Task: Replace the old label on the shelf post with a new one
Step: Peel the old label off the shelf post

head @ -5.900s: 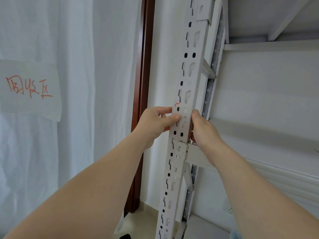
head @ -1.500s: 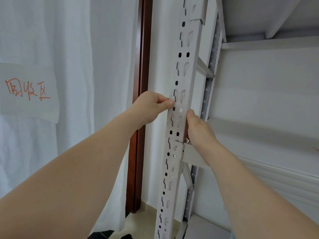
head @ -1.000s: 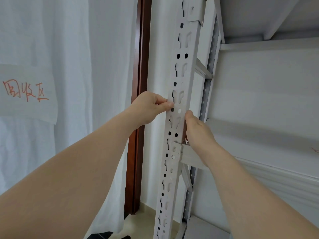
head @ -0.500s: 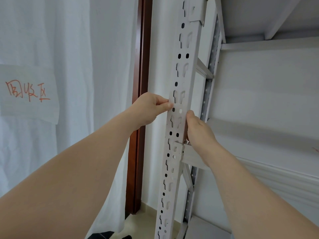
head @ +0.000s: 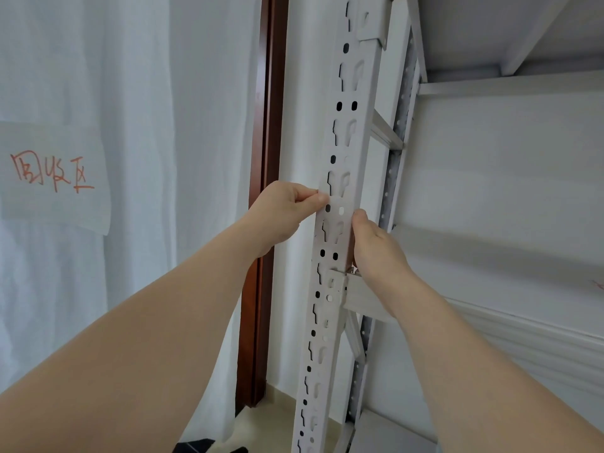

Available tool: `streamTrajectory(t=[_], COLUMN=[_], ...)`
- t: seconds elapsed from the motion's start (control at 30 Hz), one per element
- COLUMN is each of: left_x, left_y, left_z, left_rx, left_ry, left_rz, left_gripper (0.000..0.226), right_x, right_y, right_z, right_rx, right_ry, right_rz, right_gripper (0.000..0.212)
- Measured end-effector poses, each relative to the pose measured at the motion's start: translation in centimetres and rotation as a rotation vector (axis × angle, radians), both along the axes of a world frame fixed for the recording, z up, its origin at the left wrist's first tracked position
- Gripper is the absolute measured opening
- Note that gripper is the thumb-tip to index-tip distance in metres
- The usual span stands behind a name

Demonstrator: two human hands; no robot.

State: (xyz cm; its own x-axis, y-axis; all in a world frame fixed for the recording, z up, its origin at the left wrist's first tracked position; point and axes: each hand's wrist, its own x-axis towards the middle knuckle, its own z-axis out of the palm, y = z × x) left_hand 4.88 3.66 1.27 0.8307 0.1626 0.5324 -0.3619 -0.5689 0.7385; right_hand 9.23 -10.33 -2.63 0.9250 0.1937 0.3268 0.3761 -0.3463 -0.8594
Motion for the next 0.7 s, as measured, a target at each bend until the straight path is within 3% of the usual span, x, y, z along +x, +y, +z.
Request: streamTrajectory(t=[0.17,0.33,0.7], left_x=[-0.2,0.0,-0.2], left_y=[-0.5,-0.8,-1.1], left_z=[-0.5,-0.9,-1.4], left_rx=[-0.060,-0.119,-0.180], left_ry=[-0.010,-0.055,-0.072], left_rz=[-0.025,-0.039,-0.092], left_gripper=[0.023,0.037,0.026], right_x=[0.4,0.4,0.3], right_y=[-0.1,-0.1,0.0], right_z=[-0.3,-0.3,-0.3], right_rx=[-0.010,-0.016,-0.001], right_ry=[-0.005,-0.008,-0.008], right_rz=[-0.006,-0.012,-0.030], right_gripper=[0.047,0.049,0.048])
